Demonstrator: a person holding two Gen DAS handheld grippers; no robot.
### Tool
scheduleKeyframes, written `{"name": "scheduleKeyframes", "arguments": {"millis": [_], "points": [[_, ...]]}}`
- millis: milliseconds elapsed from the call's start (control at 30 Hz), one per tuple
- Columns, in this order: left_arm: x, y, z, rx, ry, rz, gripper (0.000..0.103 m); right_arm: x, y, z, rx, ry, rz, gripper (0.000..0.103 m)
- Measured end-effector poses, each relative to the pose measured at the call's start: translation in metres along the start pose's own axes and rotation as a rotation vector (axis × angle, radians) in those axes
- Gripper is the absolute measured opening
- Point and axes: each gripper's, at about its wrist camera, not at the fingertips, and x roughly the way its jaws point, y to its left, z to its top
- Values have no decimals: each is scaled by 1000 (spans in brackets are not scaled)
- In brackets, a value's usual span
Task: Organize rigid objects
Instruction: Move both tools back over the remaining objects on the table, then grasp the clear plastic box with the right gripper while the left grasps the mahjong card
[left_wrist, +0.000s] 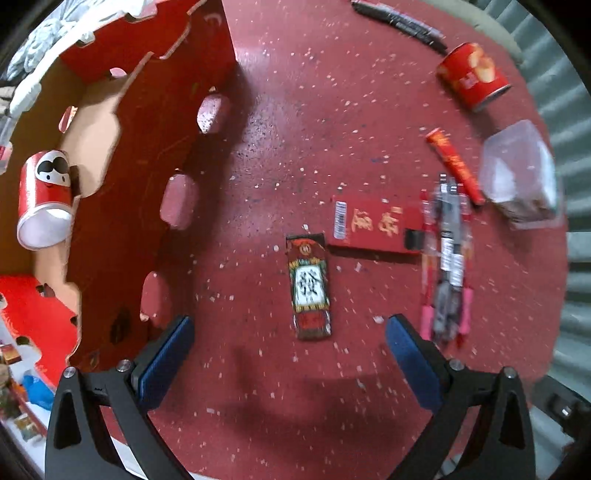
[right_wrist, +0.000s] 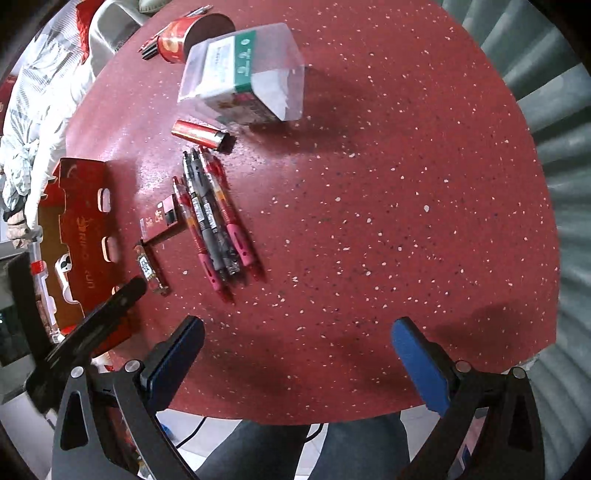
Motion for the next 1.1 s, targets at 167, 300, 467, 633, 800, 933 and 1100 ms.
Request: {"name": "scheduleKeyframes", "arguments": {"millis": [167,300,467,633,800,933,1100], "points": [[21,6,4,-78,27,27,103,0,-2,10,-53,7,-16,102],[29,12,3,-116,35,32,103,0,5,20,-149,1,-43,102],[32,11,1,-142,19,8,103,2,13,39,-181,-39,-69,102],[32,17,-14,-151,-61,-13,103,-12,35,62,-368,-125,-134,102],[31,17,-21,-159,-59,-16,103,-13,70,74,-837,-247,-358,102],[34,13,-9,-197,-55,-14,103,0,88,90,-1061,-251,-436,102],[31,14,-3,-223,-70,-10,103,30,101,107,-1172,-159,-447,102]]}}
